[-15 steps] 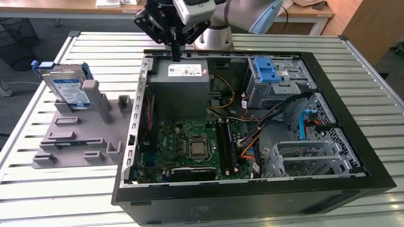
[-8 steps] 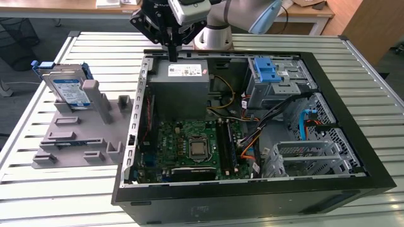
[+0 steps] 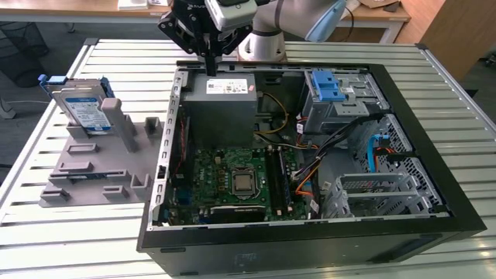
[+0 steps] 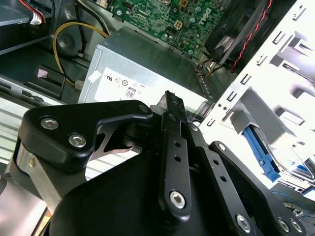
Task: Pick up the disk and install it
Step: 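Reach for the disk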
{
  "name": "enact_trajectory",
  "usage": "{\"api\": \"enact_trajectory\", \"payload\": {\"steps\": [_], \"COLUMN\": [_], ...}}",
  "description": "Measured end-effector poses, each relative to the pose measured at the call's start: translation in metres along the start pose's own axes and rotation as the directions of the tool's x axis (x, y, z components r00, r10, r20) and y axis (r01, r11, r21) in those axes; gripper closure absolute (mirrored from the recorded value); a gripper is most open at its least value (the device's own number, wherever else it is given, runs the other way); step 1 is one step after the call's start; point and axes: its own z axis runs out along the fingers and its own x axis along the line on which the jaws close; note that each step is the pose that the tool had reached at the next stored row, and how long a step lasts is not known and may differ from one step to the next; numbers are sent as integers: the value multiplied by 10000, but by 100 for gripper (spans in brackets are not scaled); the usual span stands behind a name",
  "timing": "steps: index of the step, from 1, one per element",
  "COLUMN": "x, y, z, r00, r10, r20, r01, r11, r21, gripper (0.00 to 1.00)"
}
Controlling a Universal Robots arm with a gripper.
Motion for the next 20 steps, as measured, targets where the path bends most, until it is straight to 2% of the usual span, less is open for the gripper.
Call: {"api": "enact_trajectory", "payload": {"steps": [20], "x": [68], "y": [-6], "z": [1], "r00": [10000], "r10": [-1], "r20": [-1], "r01": [1], "r11": [10000], "r21": [1], "gripper": [89]}}
